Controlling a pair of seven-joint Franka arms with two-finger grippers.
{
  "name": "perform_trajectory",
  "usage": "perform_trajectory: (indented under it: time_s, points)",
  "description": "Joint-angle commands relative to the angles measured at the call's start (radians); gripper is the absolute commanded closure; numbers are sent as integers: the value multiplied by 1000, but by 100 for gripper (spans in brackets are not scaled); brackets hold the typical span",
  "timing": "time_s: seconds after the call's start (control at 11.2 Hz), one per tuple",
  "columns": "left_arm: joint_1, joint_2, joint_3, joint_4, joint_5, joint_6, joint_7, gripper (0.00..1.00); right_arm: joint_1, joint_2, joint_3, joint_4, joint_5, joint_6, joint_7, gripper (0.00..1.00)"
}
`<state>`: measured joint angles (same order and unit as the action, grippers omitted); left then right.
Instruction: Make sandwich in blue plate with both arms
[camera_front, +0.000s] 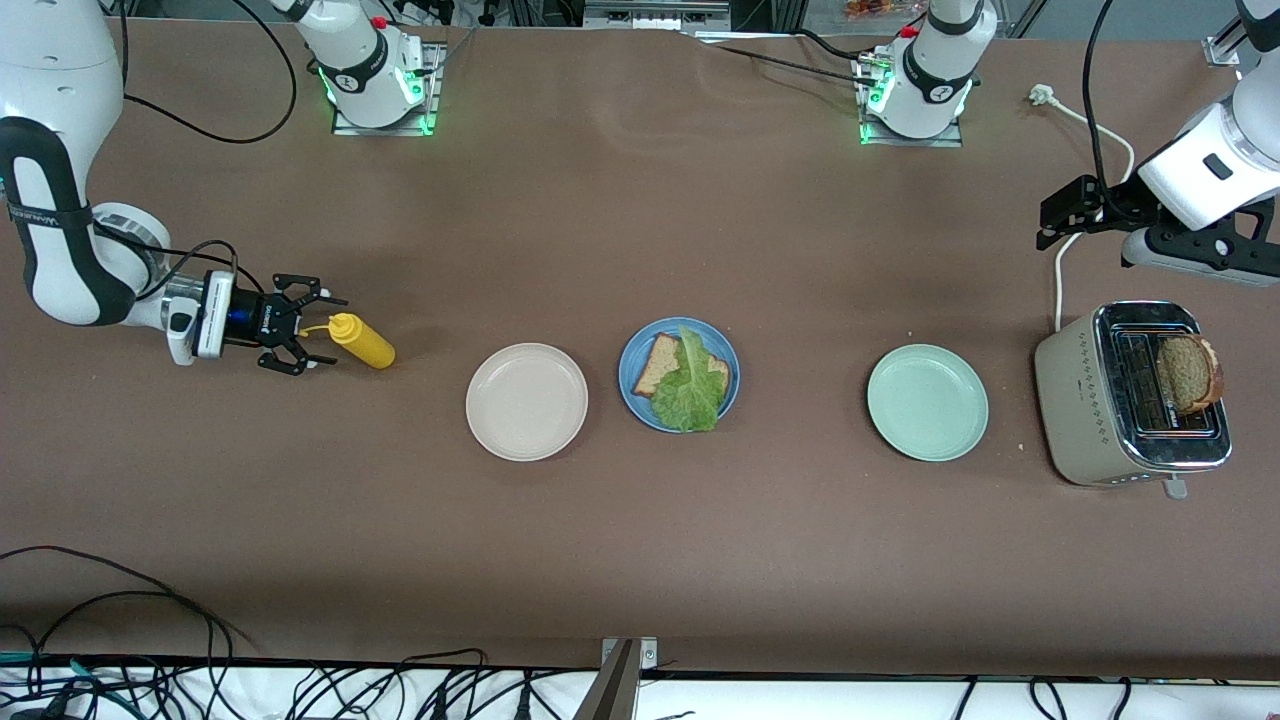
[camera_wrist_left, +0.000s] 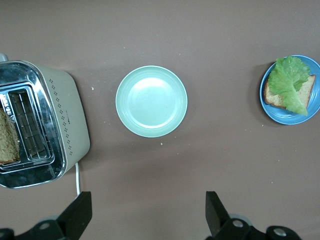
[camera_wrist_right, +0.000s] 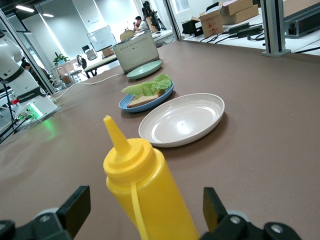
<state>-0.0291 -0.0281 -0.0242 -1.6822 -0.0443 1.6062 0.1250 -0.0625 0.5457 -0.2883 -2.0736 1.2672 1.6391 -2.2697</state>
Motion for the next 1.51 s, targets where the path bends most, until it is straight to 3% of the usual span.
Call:
perform_trajectory:
  time_s: [0.0,1.43]
  points:
    - [0,17,1,36,4,-25,13,0,-3,16,3,21,24,-19,-4,0]
    - [0,16,3,36,4,-25,13,0,-60,51,-5,96,-3,-102,-4,0]
